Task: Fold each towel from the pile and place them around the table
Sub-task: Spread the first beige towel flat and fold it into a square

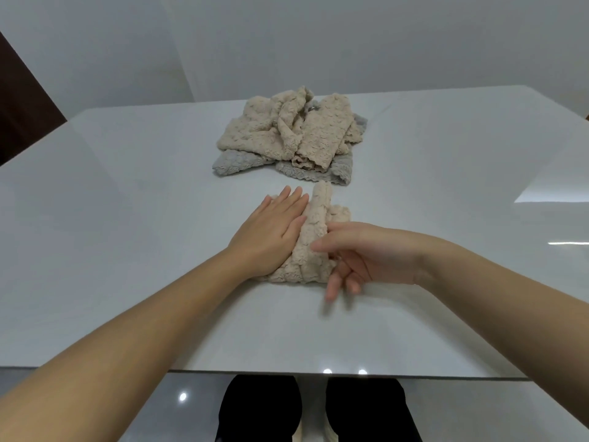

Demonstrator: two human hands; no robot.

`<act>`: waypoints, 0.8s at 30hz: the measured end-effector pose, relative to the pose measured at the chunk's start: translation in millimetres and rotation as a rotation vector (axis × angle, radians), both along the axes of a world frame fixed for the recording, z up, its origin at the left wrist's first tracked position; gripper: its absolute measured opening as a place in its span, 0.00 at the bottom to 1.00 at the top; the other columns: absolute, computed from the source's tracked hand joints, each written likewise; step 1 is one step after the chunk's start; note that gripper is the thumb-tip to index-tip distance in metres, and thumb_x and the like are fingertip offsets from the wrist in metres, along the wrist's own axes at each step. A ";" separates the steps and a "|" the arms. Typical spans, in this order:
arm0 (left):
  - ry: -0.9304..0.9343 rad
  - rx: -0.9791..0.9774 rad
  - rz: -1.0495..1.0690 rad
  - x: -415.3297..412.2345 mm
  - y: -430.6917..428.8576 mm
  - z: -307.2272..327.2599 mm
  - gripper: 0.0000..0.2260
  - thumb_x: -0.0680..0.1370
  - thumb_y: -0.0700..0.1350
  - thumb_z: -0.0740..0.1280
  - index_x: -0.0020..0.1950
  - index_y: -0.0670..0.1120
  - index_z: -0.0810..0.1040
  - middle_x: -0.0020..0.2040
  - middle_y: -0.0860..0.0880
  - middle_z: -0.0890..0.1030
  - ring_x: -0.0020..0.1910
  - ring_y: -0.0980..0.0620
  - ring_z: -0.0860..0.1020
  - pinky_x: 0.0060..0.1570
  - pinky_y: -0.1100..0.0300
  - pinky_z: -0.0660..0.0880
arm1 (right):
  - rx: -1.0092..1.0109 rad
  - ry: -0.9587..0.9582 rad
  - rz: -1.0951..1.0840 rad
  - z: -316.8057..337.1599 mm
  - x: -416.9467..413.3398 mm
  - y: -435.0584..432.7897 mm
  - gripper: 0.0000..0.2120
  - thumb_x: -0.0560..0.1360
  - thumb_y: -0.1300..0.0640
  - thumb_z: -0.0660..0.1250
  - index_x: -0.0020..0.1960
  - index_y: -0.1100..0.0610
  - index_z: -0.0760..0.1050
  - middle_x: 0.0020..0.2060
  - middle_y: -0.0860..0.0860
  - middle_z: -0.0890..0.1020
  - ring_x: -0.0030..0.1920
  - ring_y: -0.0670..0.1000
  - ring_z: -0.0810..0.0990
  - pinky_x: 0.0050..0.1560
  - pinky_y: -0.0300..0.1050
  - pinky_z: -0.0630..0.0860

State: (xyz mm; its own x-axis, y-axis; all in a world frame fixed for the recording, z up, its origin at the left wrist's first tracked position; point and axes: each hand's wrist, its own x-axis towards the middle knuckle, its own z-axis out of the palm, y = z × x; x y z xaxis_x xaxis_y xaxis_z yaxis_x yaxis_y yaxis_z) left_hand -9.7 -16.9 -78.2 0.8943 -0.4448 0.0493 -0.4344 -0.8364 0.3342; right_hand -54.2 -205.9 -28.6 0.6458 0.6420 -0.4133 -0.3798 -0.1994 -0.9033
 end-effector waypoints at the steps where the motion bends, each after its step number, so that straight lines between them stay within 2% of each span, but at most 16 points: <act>1: 0.012 -0.028 0.004 -0.2 -0.2 0.5 0.28 0.80 0.55 0.40 0.80 0.50 0.52 0.80 0.54 0.51 0.78 0.60 0.44 0.76 0.60 0.40 | 0.021 0.011 0.016 -0.9 -0.4 0.6 0.03 0.80 0.57 0.60 0.53 0.55 0.69 0.34 0.41 0.83 0.34 0.53 0.83 0.24 0.36 0.72; 3: 0.026 -0.063 0.006 -0.3 0.2 1.1 0.30 0.78 0.55 0.39 0.80 0.50 0.52 0.80 0.54 0.51 0.78 0.60 0.45 0.76 0.59 0.41 | 0.016 0.013 0.039 -2.7 0.5 2.1 0.13 0.77 0.56 0.65 0.60 0.57 0.68 0.43 0.46 0.83 0.31 0.53 0.83 0.23 0.37 0.72; 5: 0.023 -0.062 -0.001 -0.3 0.0 0.9 0.29 0.78 0.56 0.39 0.80 0.51 0.52 0.80 0.54 0.52 0.78 0.60 0.45 0.76 0.58 0.41 | -0.043 -0.016 0.037 -5.8 3.0 2.1 0.27 0.71 0.53 0.68 0.67 0.59 0.64 0.52 0.56 0.79 0.26 0.51 0.79 0.20 0.37 0.68; 6: 0.022 -0.059 -0.003 -0.4 -0.5 0.4 0.29 0.79 0.55 0.39 0.80 0.51 0.52 0.80 0.54 0.51 0.78 0.59 0.45 0.76 0.58 0.41 | -0.054 -0.029 0.035 -6.4 3.6 2.6 0.27 0.71 0.53 0.68 0.68 0.57 0.64 0.54 0.56 0.78 0.26 0.51 0.79 0.21 0.37 0.68; 8: 0.023 -0.062 0.000 -0.3 -0.7 0.2 0.29 0.78 0.55 0.39 0.80 0.51 0.52 0.80 0.54 0.52 0.78 0.59 0.45 0.76 0.58 0.42 | -0.036 -0.053 0.044 -7.1 1.7 4.3 0.20 0.75 0.55 0.67 0.65 0.52 0.66 0.58 0.52 0.80 0.31 0.54 0.82 0.23 0.38 0.71; 9: 0.022 -0.058 0.001 -0.3 -0.4 0.2 0.29 0.78 0.56 0.39 0.80 0.51 0.52 0.80 0.54 0.52 0.78 0.59 0.45 0.76 0.58 0.42 | -0.049 -0.073 0.047 -6.6 -0.2 4.4 0.20 0.75 0.55 0.67 0.64 0.51 0.65 0.59 0.53 0.79 0.32 0.55 0.83 0.23 0.38 0.72; 13: -0.002 -0.004 -0.004 -0.6 -0.8 -0.5 0.29 0.79 0.56 0.40 0.80 0.49 0.53 0.80 0.53 0.51 0.78 0.58 0.45 0.76 0.60 0.40 | -0.226 -0.171 0.083 -3.2 -0.3 -6.6 0.30 0.68 0.49 0.66 0.68 0.52 0.64 0.62 0.63 0.74 0.26 0.49 0.77 0.22 0.38 0.67; 17: -0.025 0.044 -0.007 -0.4 0.1 0.4 0.29 0.79 0.56 0.41 0.80 0.49 0.52 0.80 0.52 0.51 0.78 0.57 0.45 0.76 0.59 0.40 | -0.325 -0.225 0.126 4.2 -4.4 -13.1 0.26 0.68 0.50 0.65 0.64 0.56 0.66 0.57 0.63 0.75 0.24 0.49 0.74 0.24 0.37 0.66; 20: -0.039 0.097 -0.006 -1.5 -1.6 1.3 0.31 0.78 0.57 0.41 0.80 0.48 0.52 0.80 0.51 0.51 0.78 0.56 0.45 0.76 0.57 0.41 | -0.366 -0.244 0.131 9.5 -9.2 -15.9 0.17 0.73 0.54 0.66 0.61 0.53 0.69 0.51 0.56 0.77 0.24 0.49 0.73 0.25 0.37 0.66; 23: -0.068 0.174 -0.006 -3.1 -3.2 1.4 0.33 0.77 0.60 0.40 0.80 0.48 0.50 0.80 0.50 0.50 0.78 0.55 0.44 0.76 0.55 0.42 | -0.423 -0.233 0.107 13.8 -11.2 -21.7 0.17 0.75 0.56 0.65 0.63 0.53 0.70 0.51 0.54 0.81 0.23 0.49 0.72 0.25 0.38 0.67; 24: -0.079 0.196 -0.009 -3.6 -3.9 1.5 0.34 0.77 0.61 0.40 0.80 0.48 0.50 0.80 0.50 0.49 0.78 0.54 0.44 0.76 0.54 0.42 | -0.449 -0.233 0.099 15.0 -12.7 -24.0 0.15 0.76 0.58 0.65 0.62 0.53 0.70 0.49 0.53 0.83 0.23 0.49 0.72 0.25 0.38 0.67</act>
State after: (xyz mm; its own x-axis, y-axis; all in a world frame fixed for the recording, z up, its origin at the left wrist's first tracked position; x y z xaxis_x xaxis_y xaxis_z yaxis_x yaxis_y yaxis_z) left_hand -13.3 -20.8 -76.6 0.8871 -0.4606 0.0303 -0.4603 -0.8782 0.1300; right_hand -67.0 -229.9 -13.6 0.6987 0.4972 -0.5144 -0.1384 -0.6116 -0.7790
